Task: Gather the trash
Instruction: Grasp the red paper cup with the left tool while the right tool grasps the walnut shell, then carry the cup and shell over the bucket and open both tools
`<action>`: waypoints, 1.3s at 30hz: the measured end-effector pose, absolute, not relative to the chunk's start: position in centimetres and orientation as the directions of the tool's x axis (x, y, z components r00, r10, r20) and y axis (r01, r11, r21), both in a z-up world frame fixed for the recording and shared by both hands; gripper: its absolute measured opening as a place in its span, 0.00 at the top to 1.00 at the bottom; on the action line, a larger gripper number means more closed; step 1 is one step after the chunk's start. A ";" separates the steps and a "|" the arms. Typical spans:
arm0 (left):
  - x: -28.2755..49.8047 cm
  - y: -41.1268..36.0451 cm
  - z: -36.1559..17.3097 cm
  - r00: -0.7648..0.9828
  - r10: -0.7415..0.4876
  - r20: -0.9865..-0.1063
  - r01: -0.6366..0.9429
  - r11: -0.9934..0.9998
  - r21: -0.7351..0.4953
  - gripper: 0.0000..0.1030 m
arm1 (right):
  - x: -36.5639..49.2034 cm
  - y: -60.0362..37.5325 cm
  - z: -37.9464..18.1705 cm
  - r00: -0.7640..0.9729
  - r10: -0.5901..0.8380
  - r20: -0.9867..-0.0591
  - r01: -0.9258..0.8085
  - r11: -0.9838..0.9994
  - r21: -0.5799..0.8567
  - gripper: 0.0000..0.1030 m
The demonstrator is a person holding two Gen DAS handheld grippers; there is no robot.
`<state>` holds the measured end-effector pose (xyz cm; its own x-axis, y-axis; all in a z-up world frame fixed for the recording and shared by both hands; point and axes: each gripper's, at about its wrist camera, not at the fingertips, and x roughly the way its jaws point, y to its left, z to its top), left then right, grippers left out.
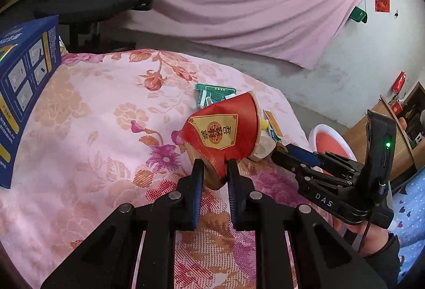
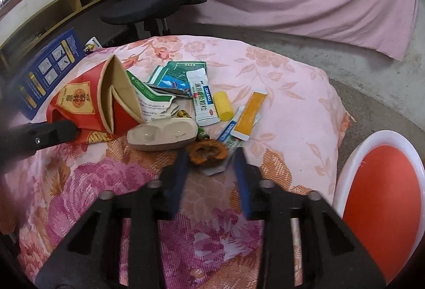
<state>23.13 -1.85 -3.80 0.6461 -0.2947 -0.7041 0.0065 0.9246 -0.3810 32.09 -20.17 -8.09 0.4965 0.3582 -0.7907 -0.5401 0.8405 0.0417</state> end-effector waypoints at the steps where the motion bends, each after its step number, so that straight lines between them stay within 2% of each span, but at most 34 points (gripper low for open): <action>1: 23.2 -1.9 -3.8 0.652 -0.291 -0.700 0.005 0.925 -0.380 0.86 | 32.0 -20.2 -8.1 0.498 0.360 -0.789 -0.541 0.840 0.042 0.49; 7: 21.8 -2.5 -2.6 0.698 -0.264 -0.665 0.023 0.937 -0.348 0.86 | 30.9 -20.9 -7.6 0.529 0.372 -0.763 -0.540 0.841 0.036 0.49; 11: 21.1 -3.6 -1.2 0.751 -0.259 -0.608 0.060 0.943 -0.327 0.86 | 28.6 -22.1 -5.7 0.623 0.394 -0.675 -0.524 0.852 0.014 0.49; 15: 20.8 -5.6 0.5 0.798 -0.268 -0.539 0.111 0.946 -0.305 0.86 | 25.7 -24.1 -2.4 0.757 0.419 -0.502 -0.486 0.874 -0.004 0.49; 19: 20.6 -8.3 2.6 0.850 -0.284 -0.443 0.176 0.947 -0.268 0.86 | 23.1 -26.4 0.2 0.865 0.385 -0.321 -0.418 0.908 -0.037 0.49; 25: 20.8 -13.0 4.7 0.875 -0.368 -0.316 0.318 0.927 -0.199 0.86 | 20.6 -30.5 2.1 0.946 0.292 -0.138 -0.297 0.955 -0.021 0.49; 31: 22.5 -18.3 4.4 0.836 -0.462 -0.297 0.439 0.887 -0.144 0.86 | 20.5 -34.7 2.0 0.980 0.166 -0.110 -0.163 0.986 0.032 0.49; 39: 24.7 -24.0 2.1 0.760 -0.524 -0.383 0.513 0.847 -0.140 0.86 | 20.5 -39.9 0.8 0.979 0.042 -0.198 -0.026 0.996 0.082 0.49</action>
